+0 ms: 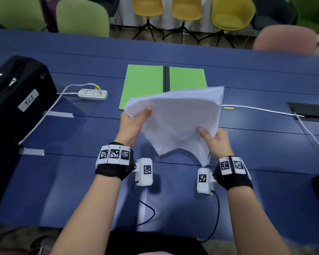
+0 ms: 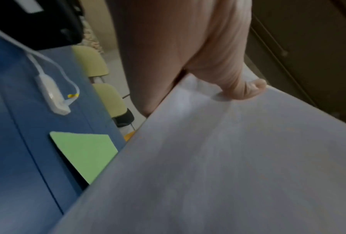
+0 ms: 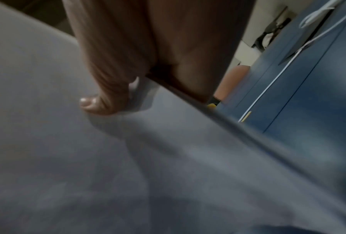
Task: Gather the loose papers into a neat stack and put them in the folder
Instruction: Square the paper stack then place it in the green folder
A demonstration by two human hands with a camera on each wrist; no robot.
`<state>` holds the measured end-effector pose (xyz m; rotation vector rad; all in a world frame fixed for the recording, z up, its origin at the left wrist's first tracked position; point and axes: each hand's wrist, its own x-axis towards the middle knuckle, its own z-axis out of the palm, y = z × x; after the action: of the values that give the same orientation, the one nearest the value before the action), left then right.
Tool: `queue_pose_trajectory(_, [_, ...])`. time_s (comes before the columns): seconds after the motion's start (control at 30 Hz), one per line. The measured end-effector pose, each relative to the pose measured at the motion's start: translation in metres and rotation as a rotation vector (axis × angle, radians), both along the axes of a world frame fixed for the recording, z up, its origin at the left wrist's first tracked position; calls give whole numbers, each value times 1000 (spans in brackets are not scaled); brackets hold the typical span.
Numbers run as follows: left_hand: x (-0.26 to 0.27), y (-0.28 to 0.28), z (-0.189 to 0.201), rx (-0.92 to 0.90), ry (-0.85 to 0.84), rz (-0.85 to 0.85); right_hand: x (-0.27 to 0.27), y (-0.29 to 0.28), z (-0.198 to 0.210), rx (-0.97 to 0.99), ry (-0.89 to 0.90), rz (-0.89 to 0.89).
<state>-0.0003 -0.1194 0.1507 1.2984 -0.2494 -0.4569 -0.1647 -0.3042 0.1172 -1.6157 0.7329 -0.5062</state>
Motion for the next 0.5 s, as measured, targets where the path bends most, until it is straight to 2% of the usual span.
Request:
queue_pose_trajectory(0.17, [-22, -10, -8, 100, -62, -113, -7, 8, -9, 15, -31, 77])
queue_pose_trajectory(0.37, [-16, -10, -17, -78, 63, -44, -4, 0, 6, 98, -84, 7])
queue_pose_trajectory(0.5, [-14, -15, -14, -52, 2, -1, 2, 1, 19, 62, -91, 3])
